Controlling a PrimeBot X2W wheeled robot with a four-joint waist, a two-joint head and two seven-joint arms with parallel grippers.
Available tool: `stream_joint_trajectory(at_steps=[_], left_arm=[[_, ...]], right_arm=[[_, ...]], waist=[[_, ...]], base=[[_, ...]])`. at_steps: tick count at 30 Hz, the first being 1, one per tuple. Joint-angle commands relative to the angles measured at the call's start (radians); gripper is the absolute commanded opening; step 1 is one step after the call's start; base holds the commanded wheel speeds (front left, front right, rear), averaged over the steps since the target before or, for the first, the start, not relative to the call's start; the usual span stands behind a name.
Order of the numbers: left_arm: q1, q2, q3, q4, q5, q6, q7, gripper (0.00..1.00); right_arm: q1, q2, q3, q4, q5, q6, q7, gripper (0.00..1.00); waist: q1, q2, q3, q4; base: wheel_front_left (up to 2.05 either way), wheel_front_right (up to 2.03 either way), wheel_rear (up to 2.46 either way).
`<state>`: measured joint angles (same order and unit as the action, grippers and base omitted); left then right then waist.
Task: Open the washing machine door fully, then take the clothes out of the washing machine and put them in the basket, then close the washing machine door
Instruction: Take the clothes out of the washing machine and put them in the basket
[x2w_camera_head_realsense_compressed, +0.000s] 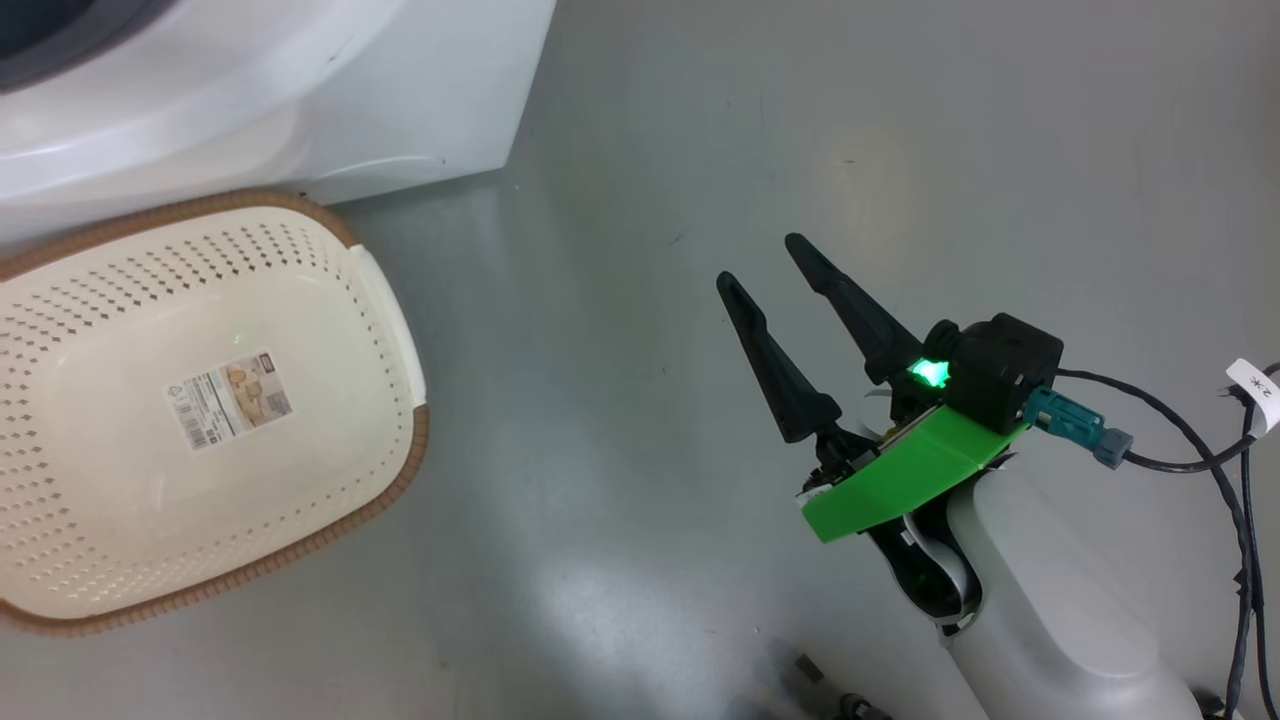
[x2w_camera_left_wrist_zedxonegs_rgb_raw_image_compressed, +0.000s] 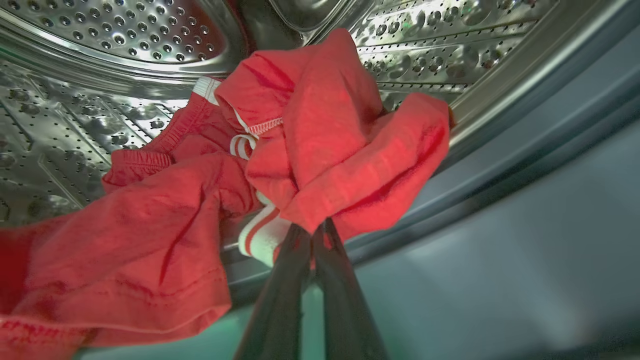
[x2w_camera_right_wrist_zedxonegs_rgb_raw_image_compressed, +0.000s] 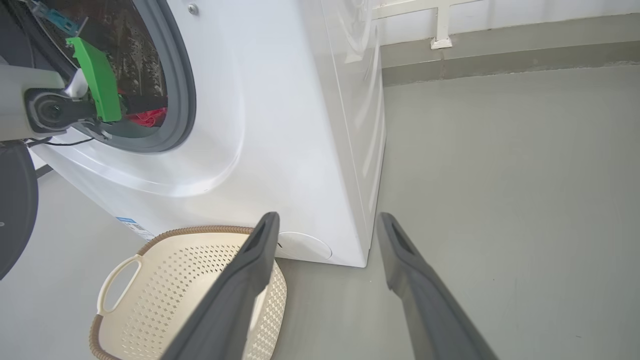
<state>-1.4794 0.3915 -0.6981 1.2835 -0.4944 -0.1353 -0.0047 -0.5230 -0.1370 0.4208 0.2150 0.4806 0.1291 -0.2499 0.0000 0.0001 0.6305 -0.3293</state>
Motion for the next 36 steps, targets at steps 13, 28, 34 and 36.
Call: stream_joint_trajectory(at_steps=[13, 28, 34, 36], left_arm=[[0.137, -0.043, 0.083, -0.054, -0.184, 0.005, -0.192, 0.00], [0.333, -0.036, 0.196, -0.301, -0.235, 0.006, -0.257, 0.00], [0.458, -0.038, 0.320, -0.500, -0.157, 0.017, -0.257, 0.00], [0.501, -0.043, 0.355, -0.562, -0.128, 0.020, -0.257, 0.00]], right_arm=[[0.060, -0.043, -0.024, -0.017, -0.007, 0.002, -0.012, 1.00], [0.157, -0.110, -0.100, -0.020, 0.007, 0.002, -0.012, 1.00], [0.181, -0.128, -0.124, -0.027, 0.012, 0.002, -0.012, 1.00], [0.188, -0.133, -0.129, -0.029, 0.012, 0.002, -0.012, 1.00]], waist=[[0.0000, -0.0001, -0.117, 0.077], [0.0000, -0.0001, -0.253, 0.184], [0.0000, -0.0001, -0.287, 0.207], [0.0000, -0.0001, -0.296, 0.212]], base=[[0.00, 0.00, 0.00], [0.00, 0.00, 0.00], [0.00, 0.00, 0.00], [0.00, 0.00, 0.00]])
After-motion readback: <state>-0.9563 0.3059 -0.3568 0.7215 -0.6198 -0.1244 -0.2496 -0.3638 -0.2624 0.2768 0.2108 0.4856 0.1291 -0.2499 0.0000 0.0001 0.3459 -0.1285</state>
